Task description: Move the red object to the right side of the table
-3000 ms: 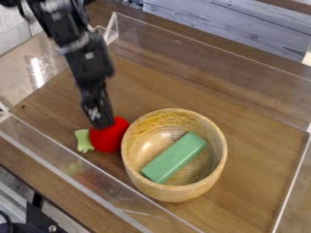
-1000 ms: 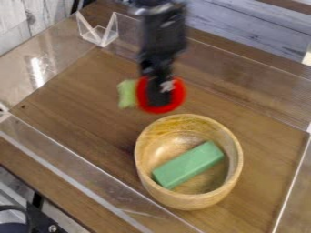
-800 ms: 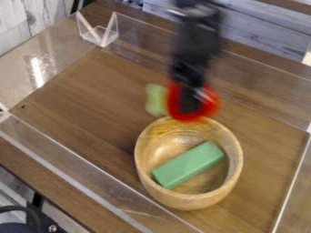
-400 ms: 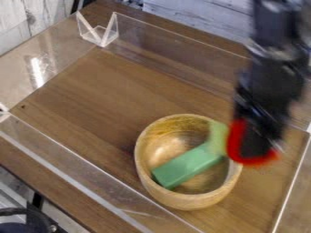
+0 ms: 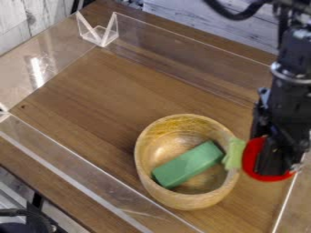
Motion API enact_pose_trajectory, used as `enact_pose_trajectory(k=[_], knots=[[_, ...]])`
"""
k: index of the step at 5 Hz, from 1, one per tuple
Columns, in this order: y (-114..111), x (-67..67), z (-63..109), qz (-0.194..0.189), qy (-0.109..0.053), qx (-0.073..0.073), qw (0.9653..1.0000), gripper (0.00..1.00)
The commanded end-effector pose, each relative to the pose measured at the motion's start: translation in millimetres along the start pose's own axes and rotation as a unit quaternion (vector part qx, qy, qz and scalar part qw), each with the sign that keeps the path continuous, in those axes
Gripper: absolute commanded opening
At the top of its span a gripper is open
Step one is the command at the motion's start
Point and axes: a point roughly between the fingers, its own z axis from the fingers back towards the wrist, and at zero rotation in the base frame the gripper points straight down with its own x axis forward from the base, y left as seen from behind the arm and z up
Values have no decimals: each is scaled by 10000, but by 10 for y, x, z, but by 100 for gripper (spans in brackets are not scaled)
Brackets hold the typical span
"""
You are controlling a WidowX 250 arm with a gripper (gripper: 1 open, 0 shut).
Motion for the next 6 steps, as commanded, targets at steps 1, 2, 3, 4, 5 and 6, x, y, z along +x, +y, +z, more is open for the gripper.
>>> enact_pose_trajectory(k=[1,2,3,4,5,6], knots=[[73,88,177,31,-165,101,9998,0],[125,108,223,87,-122,75,9999,0],[284,19,237,59,-74,76,9999,0],[446,-71,191,25,-104,90,9999,0],[469,-28,121,-61,-136,115,9998,100],[464,67,22,-171,-124,198,9996,0]])
